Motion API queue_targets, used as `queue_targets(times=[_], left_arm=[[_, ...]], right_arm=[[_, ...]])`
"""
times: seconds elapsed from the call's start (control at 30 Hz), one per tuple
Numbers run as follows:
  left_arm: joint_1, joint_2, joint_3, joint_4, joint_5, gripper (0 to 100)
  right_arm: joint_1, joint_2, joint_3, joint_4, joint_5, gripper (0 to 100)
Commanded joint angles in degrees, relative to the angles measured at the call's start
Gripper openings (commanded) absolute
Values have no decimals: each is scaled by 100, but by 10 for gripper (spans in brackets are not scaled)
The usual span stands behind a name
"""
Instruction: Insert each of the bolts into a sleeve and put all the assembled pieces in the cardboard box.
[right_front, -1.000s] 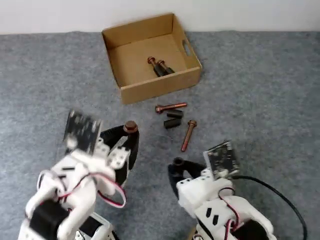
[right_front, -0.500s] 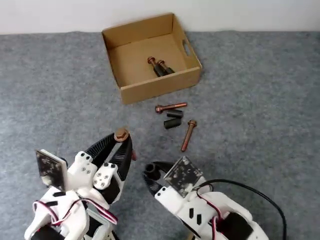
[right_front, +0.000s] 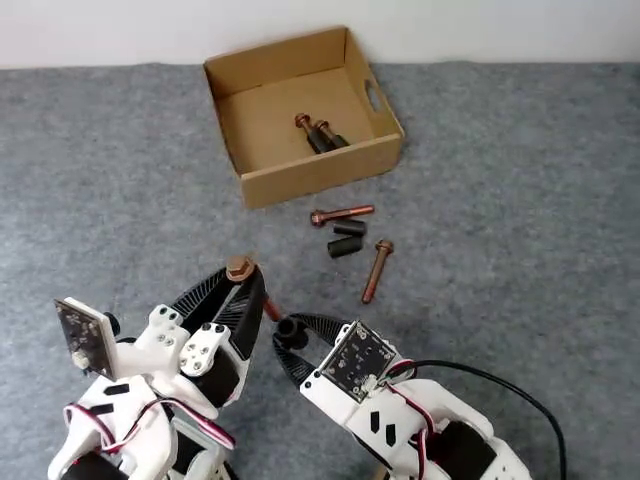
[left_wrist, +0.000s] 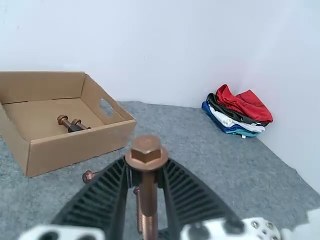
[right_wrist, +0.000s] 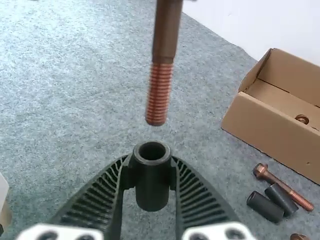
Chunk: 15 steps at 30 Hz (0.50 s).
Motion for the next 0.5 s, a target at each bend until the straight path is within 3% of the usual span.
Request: queue_targets(times=[0.0,0.47], left_arm=[[149,0,-48,9,35,5],[404,-9,312,9,-167,5]], right_arm=[[-66,-48,-255,-119,62,8],[-40,-48,-308,-110,62,8]])
